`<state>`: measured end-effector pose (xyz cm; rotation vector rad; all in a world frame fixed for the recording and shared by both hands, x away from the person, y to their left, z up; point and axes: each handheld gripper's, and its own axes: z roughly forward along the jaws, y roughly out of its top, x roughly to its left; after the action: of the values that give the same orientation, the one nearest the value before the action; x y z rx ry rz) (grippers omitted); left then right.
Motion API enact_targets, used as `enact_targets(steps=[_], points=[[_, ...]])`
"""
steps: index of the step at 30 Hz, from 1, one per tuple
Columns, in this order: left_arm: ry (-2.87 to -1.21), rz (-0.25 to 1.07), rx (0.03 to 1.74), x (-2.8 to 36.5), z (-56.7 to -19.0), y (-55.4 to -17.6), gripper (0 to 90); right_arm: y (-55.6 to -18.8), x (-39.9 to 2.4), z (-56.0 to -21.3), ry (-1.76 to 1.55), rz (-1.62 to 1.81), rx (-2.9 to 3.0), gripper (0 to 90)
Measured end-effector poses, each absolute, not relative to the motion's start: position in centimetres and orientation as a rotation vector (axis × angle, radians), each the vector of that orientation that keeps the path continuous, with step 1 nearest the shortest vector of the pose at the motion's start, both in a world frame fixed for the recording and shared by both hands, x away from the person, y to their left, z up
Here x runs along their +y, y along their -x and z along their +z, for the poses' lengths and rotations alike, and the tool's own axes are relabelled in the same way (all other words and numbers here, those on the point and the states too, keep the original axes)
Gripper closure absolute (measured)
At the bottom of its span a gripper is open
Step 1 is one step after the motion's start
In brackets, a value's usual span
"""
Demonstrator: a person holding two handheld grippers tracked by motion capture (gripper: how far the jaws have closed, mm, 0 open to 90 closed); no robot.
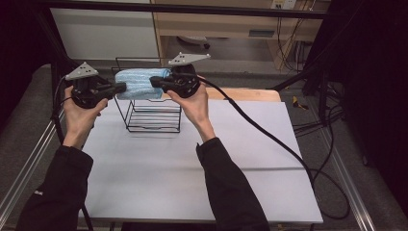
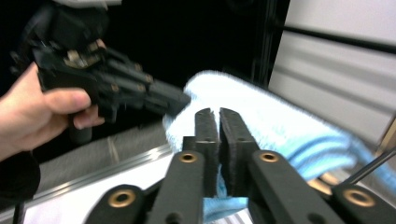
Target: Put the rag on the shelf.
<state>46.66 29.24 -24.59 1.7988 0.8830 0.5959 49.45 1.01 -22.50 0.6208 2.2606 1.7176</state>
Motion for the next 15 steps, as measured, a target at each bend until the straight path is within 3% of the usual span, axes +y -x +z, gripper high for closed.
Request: enact_targets(steps=[15], points=[[-1.807,0.614,0.873,29.1,-26.1,-46.9,90.0,-50.3,0.7,-26.0,-0.666,1.560,2.253,88.1]])
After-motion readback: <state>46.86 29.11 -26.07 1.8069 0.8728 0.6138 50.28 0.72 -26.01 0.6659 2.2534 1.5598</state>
